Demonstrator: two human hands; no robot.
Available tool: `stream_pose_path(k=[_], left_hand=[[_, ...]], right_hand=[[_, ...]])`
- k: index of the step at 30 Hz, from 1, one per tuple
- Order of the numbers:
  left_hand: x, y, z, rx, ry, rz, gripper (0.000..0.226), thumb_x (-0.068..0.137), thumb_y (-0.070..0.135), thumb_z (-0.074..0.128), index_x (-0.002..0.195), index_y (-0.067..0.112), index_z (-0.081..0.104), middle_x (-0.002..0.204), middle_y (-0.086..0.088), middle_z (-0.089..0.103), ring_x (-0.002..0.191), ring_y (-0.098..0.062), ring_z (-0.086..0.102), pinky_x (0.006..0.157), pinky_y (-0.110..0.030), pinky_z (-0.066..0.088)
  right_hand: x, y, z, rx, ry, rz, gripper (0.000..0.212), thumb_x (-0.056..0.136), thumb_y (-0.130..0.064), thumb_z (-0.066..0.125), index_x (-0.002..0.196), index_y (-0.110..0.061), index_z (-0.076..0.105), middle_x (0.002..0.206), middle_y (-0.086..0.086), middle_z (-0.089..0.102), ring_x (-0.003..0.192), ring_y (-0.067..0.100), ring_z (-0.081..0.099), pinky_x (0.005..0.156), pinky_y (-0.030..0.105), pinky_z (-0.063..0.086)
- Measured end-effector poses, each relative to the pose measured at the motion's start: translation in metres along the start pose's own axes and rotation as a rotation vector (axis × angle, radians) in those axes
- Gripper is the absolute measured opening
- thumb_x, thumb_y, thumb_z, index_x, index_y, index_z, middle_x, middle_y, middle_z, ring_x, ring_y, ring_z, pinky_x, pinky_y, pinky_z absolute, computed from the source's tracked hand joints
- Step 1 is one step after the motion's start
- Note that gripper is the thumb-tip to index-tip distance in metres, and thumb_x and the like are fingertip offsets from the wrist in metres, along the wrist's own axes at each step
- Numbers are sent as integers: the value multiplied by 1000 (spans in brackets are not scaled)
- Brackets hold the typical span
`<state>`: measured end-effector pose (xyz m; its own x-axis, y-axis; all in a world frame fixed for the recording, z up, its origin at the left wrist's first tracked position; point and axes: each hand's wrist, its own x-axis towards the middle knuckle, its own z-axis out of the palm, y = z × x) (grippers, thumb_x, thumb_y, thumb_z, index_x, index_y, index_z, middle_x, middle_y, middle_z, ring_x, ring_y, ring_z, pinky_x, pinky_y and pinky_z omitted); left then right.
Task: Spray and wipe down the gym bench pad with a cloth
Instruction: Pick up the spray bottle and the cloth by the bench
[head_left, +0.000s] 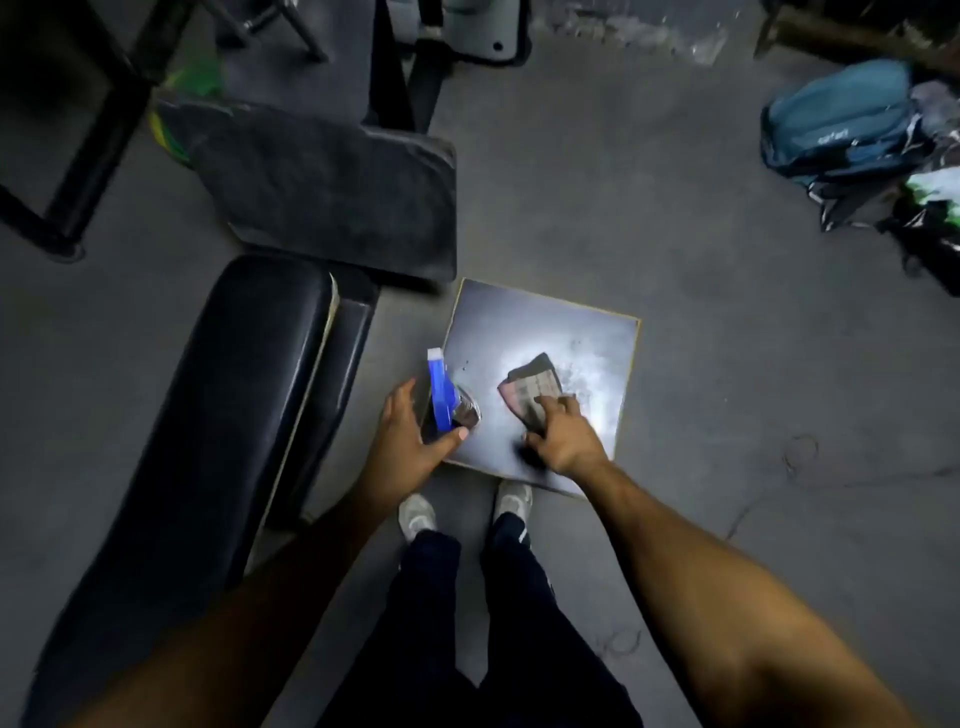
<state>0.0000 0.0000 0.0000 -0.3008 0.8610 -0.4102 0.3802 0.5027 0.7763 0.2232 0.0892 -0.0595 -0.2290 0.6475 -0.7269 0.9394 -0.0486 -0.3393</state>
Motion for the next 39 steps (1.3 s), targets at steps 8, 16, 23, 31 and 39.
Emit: stream_pose_path(k=[8, 16, 23, 31, 39], left_hand=[[29, 7, 15, 18, -56, 63, 63, 75, 14, 86, 131, 10, 57, 131, 0, 61, 117, -11, 59, 96, -3, 36], [27, 9, 11, -43, -7, -47, 61, 80, 29, 80, 134, 16, 56, 123, 17, 57, 112, 8, 56, 93, 2, 32], [-14, -1, -17, -59, 205, -91, 33, 80, 24, 79, 111, 27, 68, 123, 17, 66, 114, 13, 55, 95, -1, 34], [-97, -43, -81, -169, 492, -200, 24, 83, 20, 78, 106, 19, 71, 117, 12, 68, 104, 29, 48, 89, 2, 31], [-204, -126, -155, -316, 756, -323, 21, 84, 18, 77, 103, 18, 70, 100, 18, 69, 94, 27, 53, 80, 3, 35]], right_hand=[[40, -5, 23, -135, 41, 1, 56, 92, -15, 62, 142, -30, 44, 164, 13, 17, 150, 46, 22, 104, 58, 51], [54, -4, 18, -296, 133, -60, 47, 100, -3, 46, 143, -20, 47, 147, 20, 36, 130, 45, 39, 84, 53, 54], [38, -33, 2, -167, 60, -98, 26, 91, -16, 57, 113, -15, 71, 124, 20, 58, 111, 43, 63, 93, 42, 56], [-19, -151, 24, 126, -132, -298, 52, 92, -77, 54, 103, -35, 81, 81, -12, 80, 55, 8, 73, 57, 24, 61], [-103, -294, 112, 109, -244, -508, 58, 81, -84, 62, 104, -35, 82, 96, -2, 83, 76, 11, 79, 60, 14, 60]])
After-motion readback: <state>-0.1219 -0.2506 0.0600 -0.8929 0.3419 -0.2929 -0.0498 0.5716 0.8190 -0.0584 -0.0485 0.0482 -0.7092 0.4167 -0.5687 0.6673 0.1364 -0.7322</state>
